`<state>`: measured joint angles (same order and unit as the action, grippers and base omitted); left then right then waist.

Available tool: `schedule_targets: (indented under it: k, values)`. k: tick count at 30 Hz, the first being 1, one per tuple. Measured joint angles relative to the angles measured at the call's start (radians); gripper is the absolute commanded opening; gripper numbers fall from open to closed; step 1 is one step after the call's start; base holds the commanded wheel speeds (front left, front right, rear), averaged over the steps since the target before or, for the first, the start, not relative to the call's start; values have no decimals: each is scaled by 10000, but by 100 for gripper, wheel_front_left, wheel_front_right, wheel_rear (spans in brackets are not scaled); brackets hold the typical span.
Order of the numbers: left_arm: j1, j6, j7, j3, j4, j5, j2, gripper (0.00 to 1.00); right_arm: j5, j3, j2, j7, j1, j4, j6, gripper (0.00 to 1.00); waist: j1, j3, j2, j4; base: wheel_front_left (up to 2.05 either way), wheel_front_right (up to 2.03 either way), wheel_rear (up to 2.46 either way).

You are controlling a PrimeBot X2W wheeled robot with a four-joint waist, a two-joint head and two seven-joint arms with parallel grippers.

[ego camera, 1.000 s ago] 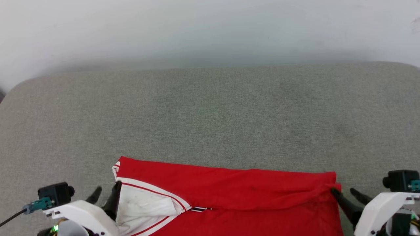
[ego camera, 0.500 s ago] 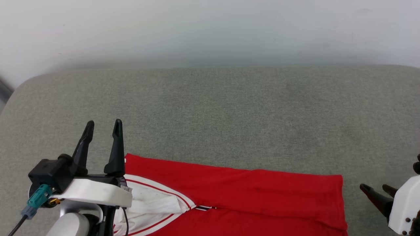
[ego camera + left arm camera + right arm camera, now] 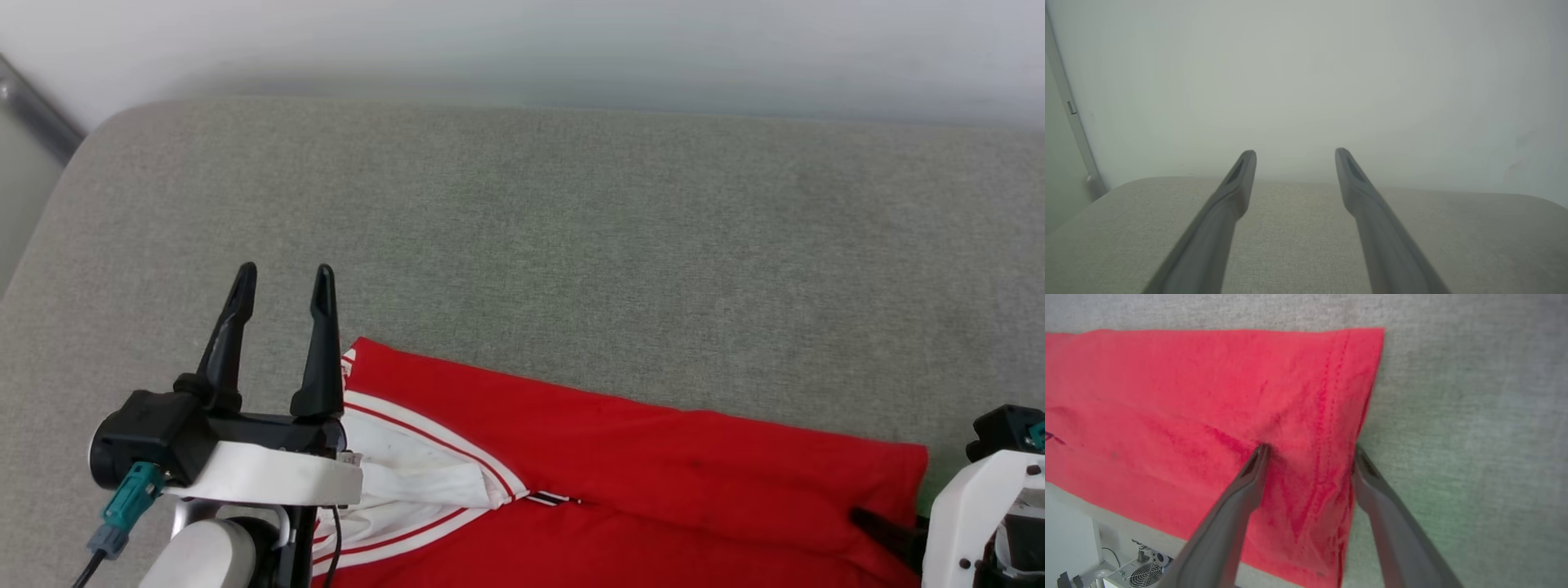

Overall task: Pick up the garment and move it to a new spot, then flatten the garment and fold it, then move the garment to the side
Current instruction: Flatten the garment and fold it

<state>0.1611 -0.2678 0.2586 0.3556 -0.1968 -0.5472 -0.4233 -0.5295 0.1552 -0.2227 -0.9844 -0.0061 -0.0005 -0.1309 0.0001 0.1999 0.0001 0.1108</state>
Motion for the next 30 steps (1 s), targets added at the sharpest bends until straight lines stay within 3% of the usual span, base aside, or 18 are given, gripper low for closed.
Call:
schedule_targets:
  k: [3, 4, 6, 21, 30]
  values:
    - [30, 40, 0, 50, 109, 52, 6, 100, -79, -75, -54, 35, -179, 537, 0, 100, 0, 94, 0, 158, 0, 0, 0]
    - [32, 44, 0, 65, 153, 63, 12, 100, -182, -92, -58, 86, -218, 677, 0, 53, 0, 107, 0, 194, 0, 0, 0]
    - [30, 98, 2, 86, 240, 59, 56, 100, -226, -238, -192, 130, -311, 865, 0, 0, 1, 92, 0, 236, 0, 0, 0]
    - [-690, 25, -25, 132, 861, -109, -21, 100, -594, -999, -830, 786, -570, 725, 0, 0, 0, -862, 0, -175, 0, 0, 0]
    - [-1026, -151, -94, 134, 965, -132, -79, 100, -209, 631, -1356, 669, -663, 802, 0, 0, -1, -1255, 0, -686, 0, 0, 0]
